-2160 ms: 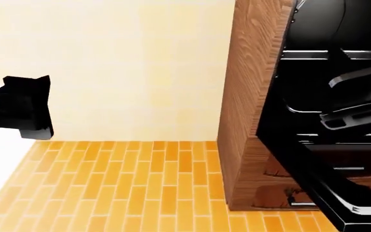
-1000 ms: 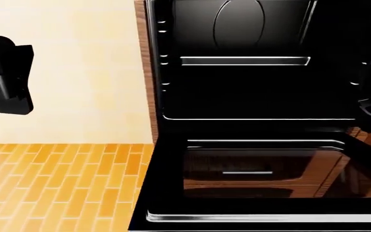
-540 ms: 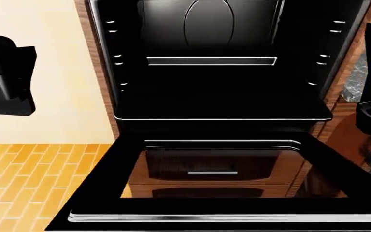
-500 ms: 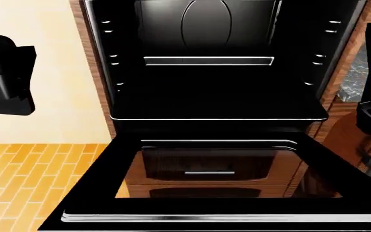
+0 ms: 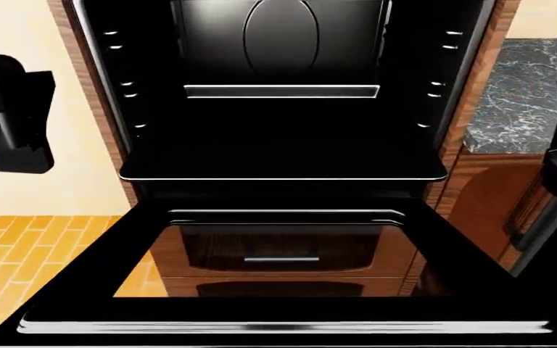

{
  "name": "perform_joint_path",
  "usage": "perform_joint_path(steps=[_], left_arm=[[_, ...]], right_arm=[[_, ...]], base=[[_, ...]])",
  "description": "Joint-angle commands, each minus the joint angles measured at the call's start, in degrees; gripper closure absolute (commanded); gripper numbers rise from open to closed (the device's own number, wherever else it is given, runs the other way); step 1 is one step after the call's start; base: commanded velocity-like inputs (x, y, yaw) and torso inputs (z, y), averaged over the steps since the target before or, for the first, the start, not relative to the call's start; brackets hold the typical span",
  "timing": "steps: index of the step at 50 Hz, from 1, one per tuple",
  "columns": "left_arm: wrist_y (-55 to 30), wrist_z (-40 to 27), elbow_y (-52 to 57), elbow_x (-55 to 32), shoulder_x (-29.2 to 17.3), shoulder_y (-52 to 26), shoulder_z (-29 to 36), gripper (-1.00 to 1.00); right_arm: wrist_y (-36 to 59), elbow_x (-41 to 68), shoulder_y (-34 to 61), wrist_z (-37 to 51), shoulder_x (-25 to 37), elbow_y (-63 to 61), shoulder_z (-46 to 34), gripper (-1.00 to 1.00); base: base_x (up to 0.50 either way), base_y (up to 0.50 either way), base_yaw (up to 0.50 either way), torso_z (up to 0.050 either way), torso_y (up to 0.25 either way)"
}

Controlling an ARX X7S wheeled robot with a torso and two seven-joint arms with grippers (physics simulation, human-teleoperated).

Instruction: Fully slide the oven rack out.

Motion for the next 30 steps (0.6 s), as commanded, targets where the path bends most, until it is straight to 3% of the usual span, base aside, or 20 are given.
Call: perform_joint_path(steps=[1,30], left_arm=[[0.4,0.3,0.2,0.1,-0.5,0.1,0.6,-1.0],[0.9,0.8,0.6,0.3,-0.4,-0.7,1.7,-1.0]], right_arm=[[-1.3,0.1,0.2,-0.1,0.4,0.4,-0.5,-1.0],[-1.3,0.7,1.4,-0.9,0.5,0.0,-1.5,-1.0]], base=[[0.12,0.0,0.0,0.0,0.0],[0.23,0.0,0.0,0.0,0.0]])
